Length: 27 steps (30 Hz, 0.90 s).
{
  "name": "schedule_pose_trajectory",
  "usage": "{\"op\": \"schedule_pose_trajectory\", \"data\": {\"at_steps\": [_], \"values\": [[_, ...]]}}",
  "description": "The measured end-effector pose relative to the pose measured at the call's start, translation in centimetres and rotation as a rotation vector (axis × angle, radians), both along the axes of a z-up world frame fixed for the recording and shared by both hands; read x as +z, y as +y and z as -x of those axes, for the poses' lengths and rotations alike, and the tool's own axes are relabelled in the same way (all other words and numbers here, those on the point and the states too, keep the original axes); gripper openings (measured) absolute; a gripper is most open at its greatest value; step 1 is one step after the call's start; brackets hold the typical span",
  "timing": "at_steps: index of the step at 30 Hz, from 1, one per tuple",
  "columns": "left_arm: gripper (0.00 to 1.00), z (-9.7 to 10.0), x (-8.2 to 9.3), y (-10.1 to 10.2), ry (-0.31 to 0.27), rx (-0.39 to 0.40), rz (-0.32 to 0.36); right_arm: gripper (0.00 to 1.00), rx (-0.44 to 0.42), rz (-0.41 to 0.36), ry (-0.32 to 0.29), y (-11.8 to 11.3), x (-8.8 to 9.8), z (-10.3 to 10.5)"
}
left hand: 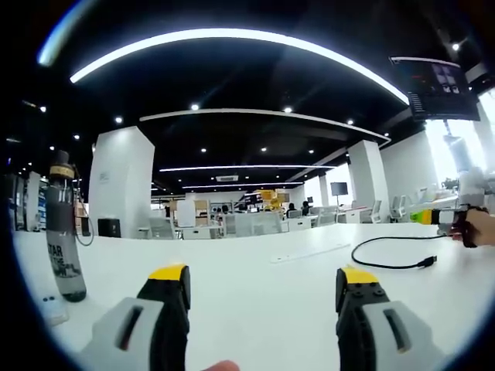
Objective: Find the data cable on the table. Grasp the USB connector end of the cable and insert it into the USB port on the table
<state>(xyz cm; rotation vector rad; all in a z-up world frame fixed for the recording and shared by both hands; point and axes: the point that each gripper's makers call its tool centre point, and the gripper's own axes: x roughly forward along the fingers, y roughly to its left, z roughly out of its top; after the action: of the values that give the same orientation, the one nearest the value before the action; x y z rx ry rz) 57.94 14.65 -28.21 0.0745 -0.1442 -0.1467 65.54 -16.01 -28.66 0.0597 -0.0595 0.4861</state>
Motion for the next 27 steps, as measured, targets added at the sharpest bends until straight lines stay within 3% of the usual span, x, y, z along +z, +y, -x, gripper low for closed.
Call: {"op": "schedule_pose_trajectory", "data": {"at_steps": [7,10,14,20,27], "values": [[0.77,0.0,-0.2,-0.2,0.006,-0.007,-0.003,0.42,0.187,0.088,0.217,4.8,-1.3,-1.7],[0.77,-0.1,-0.3,-0.1,0.012,-0.007,0.01,0.37,0.24,0.123,0.343,6.1,-2.5,-2.7],[0.77,-0.2,-0.6,0.1,0.023,-0.003,0.019,0.34,0.239,0.153,0.467,6.5,-4.1,-4.3],[0.77,-0.3,-0.6,0.2,0.026,-0.001,0.02,0.3,0.223,0.16,0.548,6.9,-6.4,-5.3],[0.77,-0.3,-0.9,0.0,0.036,-0.014,0.034,0.28,0.188,0.458,0.554,7.4,-9.4,-5.5]]}}
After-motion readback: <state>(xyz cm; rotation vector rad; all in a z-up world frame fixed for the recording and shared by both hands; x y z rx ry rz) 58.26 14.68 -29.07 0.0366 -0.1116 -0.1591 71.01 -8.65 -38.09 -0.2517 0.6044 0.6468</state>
